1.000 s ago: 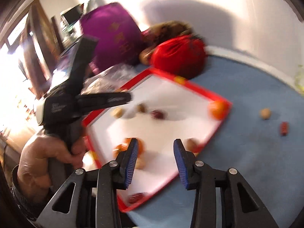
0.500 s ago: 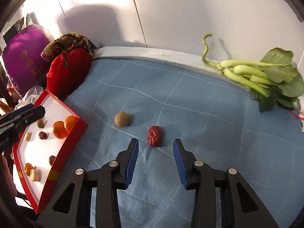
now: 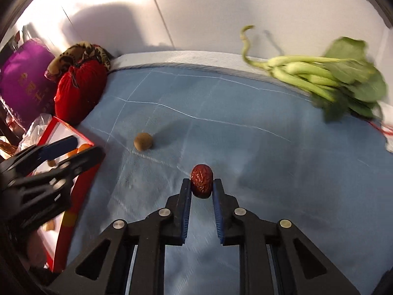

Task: Organize fruits
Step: 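Grasp a red date with the right tool while the left tool grasps a longan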

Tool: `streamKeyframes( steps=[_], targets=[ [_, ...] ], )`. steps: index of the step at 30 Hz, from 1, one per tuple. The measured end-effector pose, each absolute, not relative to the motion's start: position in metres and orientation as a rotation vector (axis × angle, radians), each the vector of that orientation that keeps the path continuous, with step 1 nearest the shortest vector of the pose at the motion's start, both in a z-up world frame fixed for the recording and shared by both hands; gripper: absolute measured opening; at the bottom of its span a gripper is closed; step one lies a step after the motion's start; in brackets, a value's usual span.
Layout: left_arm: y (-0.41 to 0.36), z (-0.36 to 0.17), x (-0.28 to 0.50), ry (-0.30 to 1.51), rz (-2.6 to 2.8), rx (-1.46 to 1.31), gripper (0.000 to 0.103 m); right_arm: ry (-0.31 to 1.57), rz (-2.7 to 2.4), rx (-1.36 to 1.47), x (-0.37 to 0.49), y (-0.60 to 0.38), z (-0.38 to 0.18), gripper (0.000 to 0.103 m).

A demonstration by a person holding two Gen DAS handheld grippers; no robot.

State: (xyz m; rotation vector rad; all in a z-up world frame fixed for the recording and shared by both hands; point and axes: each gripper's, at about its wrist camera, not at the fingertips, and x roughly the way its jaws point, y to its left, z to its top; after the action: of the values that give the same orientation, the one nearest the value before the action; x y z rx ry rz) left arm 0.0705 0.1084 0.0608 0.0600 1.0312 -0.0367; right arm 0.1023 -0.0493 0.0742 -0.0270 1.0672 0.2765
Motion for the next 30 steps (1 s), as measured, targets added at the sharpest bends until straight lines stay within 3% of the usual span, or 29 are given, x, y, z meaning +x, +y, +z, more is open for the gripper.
streamKeyframes(
  steps=[6, 15, 18, 23, 30],
  targets=[
    [0.085, 0.047, 0.086, 1.034, -0.086, 0.096, 0.056, 1.052, 0.302, 0.016, 0.052, -0.081, 0.095, 0.017],
    [0.093, 0.027, 0.107, 1.080, -0.059, 0.031, 0.056, 1.065, 0.346, 0.097, 0.053, -0.098, 0.092, 0.017],
    [0.094, 0.023, 0.110, 1.095, -0.049, 0.018, 0.048, 1.056, 0.350, 0.104, 0.053, -0.101, 0.092, 0.017],
    [0.093, 0.023, 0.110, 1.076, -0.043, 0.013, 0.020, 1.052, 0.343, 0.124, 0.054, -0.108, 0.092, 0.017],
    [0.087, 0.038, 0.099, 1.035, -0.095, 0.026, 0.020, 1.043, 0.325, 0.113, 0.052, -0.105, 0.091, 0.017]
  ],
)
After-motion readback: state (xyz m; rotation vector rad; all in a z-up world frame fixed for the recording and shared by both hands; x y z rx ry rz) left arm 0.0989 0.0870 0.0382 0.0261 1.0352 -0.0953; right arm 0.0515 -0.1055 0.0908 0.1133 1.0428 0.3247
